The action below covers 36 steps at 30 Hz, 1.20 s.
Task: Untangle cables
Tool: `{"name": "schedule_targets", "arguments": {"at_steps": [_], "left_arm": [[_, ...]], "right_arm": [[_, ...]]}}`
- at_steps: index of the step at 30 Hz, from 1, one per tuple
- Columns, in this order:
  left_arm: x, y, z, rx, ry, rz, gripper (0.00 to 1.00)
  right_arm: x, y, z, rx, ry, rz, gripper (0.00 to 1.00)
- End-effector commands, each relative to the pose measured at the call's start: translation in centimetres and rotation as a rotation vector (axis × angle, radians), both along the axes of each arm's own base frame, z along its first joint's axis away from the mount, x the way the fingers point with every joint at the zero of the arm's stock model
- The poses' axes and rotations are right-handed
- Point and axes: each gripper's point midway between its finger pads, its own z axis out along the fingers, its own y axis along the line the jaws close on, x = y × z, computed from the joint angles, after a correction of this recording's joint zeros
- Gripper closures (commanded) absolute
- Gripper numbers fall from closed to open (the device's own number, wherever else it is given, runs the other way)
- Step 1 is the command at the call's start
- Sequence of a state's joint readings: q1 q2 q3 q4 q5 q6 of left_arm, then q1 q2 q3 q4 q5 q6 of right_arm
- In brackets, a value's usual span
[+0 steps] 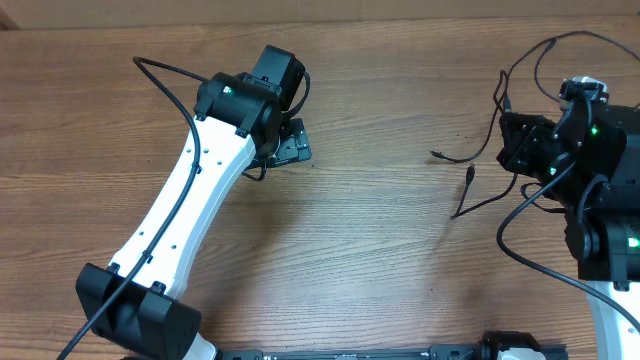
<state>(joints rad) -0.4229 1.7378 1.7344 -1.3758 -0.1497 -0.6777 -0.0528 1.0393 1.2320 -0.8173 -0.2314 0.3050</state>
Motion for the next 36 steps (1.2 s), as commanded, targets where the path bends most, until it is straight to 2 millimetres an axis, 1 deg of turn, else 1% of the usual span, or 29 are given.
{"name": "schedule_targets", "arguments": {"at_steps": [1, 6, 8, 12, 14, 17, 18, 23, 27, 31, 35, 36], "left_arm": [[0.1, 0.0, -0.2, 0.001, 0.008, -0.009, 0.00], [0.1, 0.0, -0.2, 0.000, 0.007, -0.009, 0.00], [0.1, 0.0, -0.2, 0.001, 0.007, -0.009, 0.00], [0.1, 0.0, -0.2, 0.001, 0.008, -0.009, 0.00], [0.1, 0.0, -0.2, 0.001, 0.008, -0.009, 0.00], [0.1, 0.0, -0.2, 0.000, 0.007, -0.009, 0.00], [0.1, 0.0, -0.2, 0.001, 0.008, -0.009, 0.00], [0.1, 0.0, -0.2, 0.001, 0.008, -0.009, 0.00], [0.1, 0.0, -0.2, 0.001, 0.008, -0.009, 0.00], [0.1, 0.0, -0.2, 0.001, 0.008, -0.009, 0.00], [0.1, 0.0, -0.2, 0.001, 0.008, -0.009, 0.00], [0.1, 0.0, -0.2, 0.001, 0.008, -0.009, 0.00]], "right_arm": [[-0.3, -0.4, 2.2, 0.033, -0.051, -0.035, 0.96], [-0.7, -0.5, 2.4, 0.050, -0.051, -0.054, 0.96], [-0.9, -0.9, 2.5, 0.037, -0.055, -0.075, 0.96], [-1.8, -3.0, 1.7, -0.030, -0.022, -0.189, 0.96], [-2.5, -4.5, 1.1, -0.076, 0.010, -0.261, 0.96], [-3.1, -5.9, 0.6, -0.125, 0.035, -0.331, 0.96], [-3.5, -6.9, 0.4, -0.159, 0.051, -0.379, 0.96], [-4.4, -8.5, -0.2, -0.201, 0.087, -0.469, 0.96], [-4.7, -9.1, -0.2, -0.222, 0.091, -0.500, 0.96], [-5.0, -10.4, -0.1, -0.234, 0.094, -0.554, 0.96], [-5.8, -12.6, -0.1, -0.231, 0.105, -0.636, 0.96], [-6.2, -13.6, -0.1, -0.229, 0.109, -0.674, 0.96]]}}
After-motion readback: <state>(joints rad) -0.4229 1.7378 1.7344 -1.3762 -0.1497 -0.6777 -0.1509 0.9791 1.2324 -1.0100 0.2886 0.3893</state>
